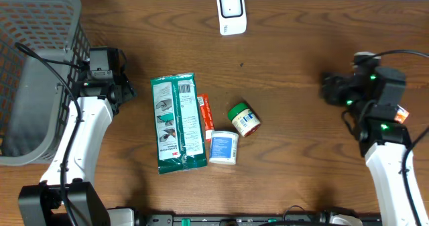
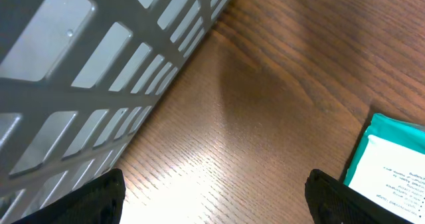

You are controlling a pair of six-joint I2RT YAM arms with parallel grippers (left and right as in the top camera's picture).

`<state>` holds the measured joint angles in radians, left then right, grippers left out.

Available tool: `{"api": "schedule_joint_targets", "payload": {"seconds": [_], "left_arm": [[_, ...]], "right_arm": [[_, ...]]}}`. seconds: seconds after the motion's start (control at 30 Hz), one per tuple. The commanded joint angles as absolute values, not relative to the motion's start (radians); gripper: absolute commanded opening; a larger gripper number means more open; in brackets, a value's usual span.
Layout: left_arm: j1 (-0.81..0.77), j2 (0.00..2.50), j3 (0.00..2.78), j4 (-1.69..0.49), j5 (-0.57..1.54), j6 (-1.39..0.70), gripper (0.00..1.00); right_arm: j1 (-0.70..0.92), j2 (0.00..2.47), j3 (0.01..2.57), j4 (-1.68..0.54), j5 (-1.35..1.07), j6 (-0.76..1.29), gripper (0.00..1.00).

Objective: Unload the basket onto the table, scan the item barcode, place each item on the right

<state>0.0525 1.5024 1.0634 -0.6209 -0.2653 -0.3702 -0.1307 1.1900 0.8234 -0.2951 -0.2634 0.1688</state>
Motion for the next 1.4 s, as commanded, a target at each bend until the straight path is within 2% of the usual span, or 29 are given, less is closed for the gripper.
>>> {"api": "schedule_joint_targets", "payload": {"seconds": [0.0, 0.07, 0.17, 0.4, 0.53, 0.73, 1.1, 1.37], "left_arm": [[0.056, 1.510, 1.051, -0.621, -0.278, -0.376, 0.86], [0.056, 1.510, 1.051, -0.621, -0.278, -0.376, 0.86], [0.056, 1.510, 1.051, -0.621, -0.278, -0.376, 0.86], [0.056, 1.510, 1.051, -0.621, -0.278, -0.376, 0.86], [0.056, 1.510, 1.051, -0.621, -0.278, -0.376, 0.86], [0.056, 1.510, 1.051, -0.621, -0.278, -0.376, 0.86], [0.056, 1.510, 1.051, -0.621, -0.278, -0.376, 0.86], [0.056, 1.510, 1.051, -0.621, -0.278, -0.376, 0.86]], "right_arm": [[-0.011, 1.173, 0.876, -0.379, -0.353, 0.117, 0.79], [0.053, 1.173, 0.887, -0.429, -0.352, 0.104, 0.90], [0.149, 1.173, 0.891, -0.499, -0.352, 0.096, 0.99], [0.431, 1.203, 0.889, -0.612, -0.311, 0.220, 0.99], [0.572, 1.219, 0.889, -0.598, -0.302, 0.301, 0.99], [0.775, 1.254, 0.890, -0.547, -0.189, 0.302, 0.99], [0.815, 1.370, 1.093, -0.748, -0.178, 0.366, 0.99], [0.815, 1.372, 1.115, -0.685, -0.215, 0.433, 0.99]]}}
